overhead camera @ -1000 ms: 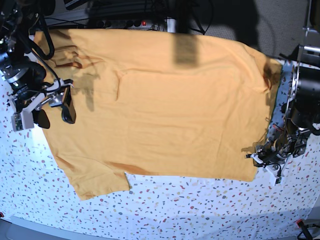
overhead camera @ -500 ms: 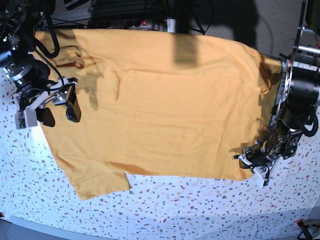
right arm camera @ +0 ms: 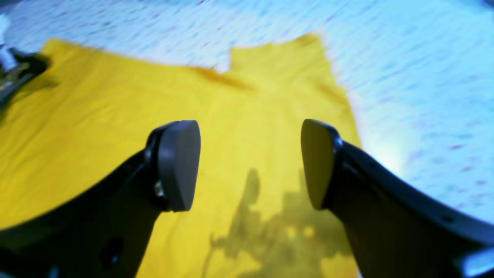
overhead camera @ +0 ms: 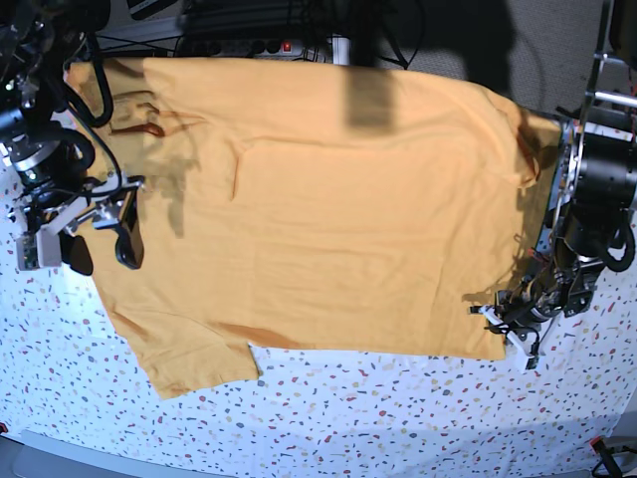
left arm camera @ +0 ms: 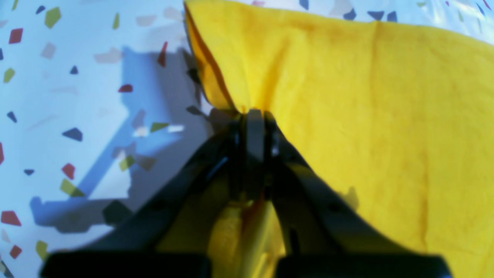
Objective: Fold the T-shirt properly
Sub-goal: 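Grasp the shirt's opposite side edge near the hem with the right gripper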
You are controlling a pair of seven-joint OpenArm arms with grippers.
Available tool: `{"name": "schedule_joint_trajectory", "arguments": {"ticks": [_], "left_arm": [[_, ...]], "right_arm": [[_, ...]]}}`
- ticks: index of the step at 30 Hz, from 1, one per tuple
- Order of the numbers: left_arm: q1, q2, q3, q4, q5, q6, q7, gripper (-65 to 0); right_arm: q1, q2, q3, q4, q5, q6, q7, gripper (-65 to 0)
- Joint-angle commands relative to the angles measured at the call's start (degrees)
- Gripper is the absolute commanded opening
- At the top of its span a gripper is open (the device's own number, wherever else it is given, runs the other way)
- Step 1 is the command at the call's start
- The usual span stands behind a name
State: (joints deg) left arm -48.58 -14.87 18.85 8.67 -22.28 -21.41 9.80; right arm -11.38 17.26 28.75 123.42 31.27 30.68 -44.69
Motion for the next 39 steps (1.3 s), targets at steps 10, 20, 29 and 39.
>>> {"name": "schedule_joint_trajectory", "arguments": {"ticks": [10, 20, 29, 39], "left_arm": [[-2.08, -0.37, -0.04, 0.85, -0.26, -0.28, 0.22, -65.0], [-2.08, -0.37, -0.04, 0.85, -0.28, -0.28, 1.27, -65.0], [-2.08, -0.39, -0.04, 0.85, -0.26, -0.28, 3.48, -65.0], [-2.05, -0.37, -0.04, 0.85, -0.28, -0.28, 5.16, -65.0]], "right_arm": [[14.8, 4.24, -0.31, -26.14, -8.46, -5.46, 2.05, -26.2], [36.48, 12.17, -3.48, -60.52, -8.24, -5.4, 2.05, -26.2], [51.32, 11.89, -24.98, -84.74, -15.06, -3.98, 9.77, -26.2], [52.72, 11.8, -29.49, -95.3, -15.06, -4.74, 13.66, -26.2]]}}
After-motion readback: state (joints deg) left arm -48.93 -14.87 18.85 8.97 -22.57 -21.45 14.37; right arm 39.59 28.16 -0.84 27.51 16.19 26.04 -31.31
